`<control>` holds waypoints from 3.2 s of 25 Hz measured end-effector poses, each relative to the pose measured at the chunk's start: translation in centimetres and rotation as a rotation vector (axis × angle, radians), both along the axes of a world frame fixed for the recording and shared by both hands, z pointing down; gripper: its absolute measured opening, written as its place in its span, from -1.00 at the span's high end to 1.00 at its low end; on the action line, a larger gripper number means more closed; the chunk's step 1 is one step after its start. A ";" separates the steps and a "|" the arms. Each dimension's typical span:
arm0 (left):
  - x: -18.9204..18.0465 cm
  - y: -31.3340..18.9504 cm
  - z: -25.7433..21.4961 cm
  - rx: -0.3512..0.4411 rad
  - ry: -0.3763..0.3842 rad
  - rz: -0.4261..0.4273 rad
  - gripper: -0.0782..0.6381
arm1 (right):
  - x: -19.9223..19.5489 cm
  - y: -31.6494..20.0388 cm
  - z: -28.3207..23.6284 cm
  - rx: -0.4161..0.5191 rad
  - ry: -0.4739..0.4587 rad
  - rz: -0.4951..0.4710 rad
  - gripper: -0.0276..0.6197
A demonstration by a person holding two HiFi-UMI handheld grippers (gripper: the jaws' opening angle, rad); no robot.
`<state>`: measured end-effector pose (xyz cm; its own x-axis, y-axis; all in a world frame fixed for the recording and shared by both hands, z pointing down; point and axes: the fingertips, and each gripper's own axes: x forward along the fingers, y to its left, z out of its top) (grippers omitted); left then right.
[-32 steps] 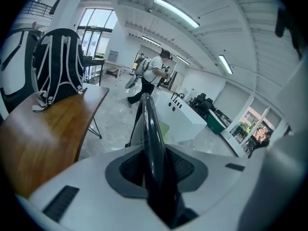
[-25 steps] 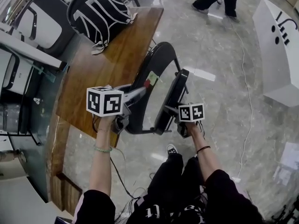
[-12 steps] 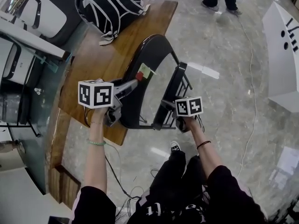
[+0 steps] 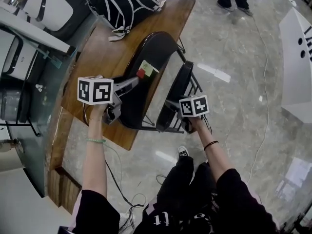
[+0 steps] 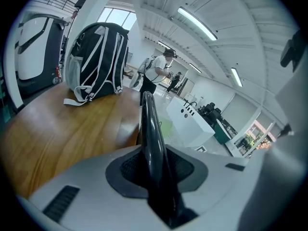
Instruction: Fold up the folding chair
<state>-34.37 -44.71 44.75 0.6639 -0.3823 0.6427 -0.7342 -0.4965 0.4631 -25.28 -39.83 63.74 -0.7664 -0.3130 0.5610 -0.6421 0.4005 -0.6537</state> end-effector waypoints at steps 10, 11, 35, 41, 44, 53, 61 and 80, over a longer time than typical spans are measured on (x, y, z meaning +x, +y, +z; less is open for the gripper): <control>-2.7 -0.7 -0.1 0.045 -0.033 -0.029 0.51 | -2.0 -1.0 0.4 -0.027 0.011 0.009 0.23; -2.9 -1.0 -0.2 0.078 -0.082 -0.037 0.49 | -2.0 -1.0 0.4 -0.032 0.010 0.009 0.23; -6.1 0.5 -10.9 0.413 -0.108 -0.304 0.28 | 2.9 3.3 -4.0 -0.079 -0.042 0.236 0.21; -3.4 3.6 -10.8 0.374 -0.080 -0.239 0.28 | 3.0 5.0 -11.0 0.041 -0.062 0.188 0.22; -1.8 5.2 -10.5 0.346 -0.085 -0.206 0.28 | 3.0 6.3 -13.7 0.069 -0.092 0.183 0.22; 2.9 11.0 -9.8 0.283 -0.050 -0.171 0.28 | 4.7 11.0 -19.4 0.133 -0.156 0.155 0.22; 8.6 18.6 -8.6 0.214 -0.029 -0.202 0.28 | 8.2 17.1 -21.5 0.143 -0.141 0.070 0.22; 24.9 40.3 -5.9 0.161 0.047 -0.405 0.29 | 22.8 35.3 -23.9 0.110 -0.203 -0.057 0.23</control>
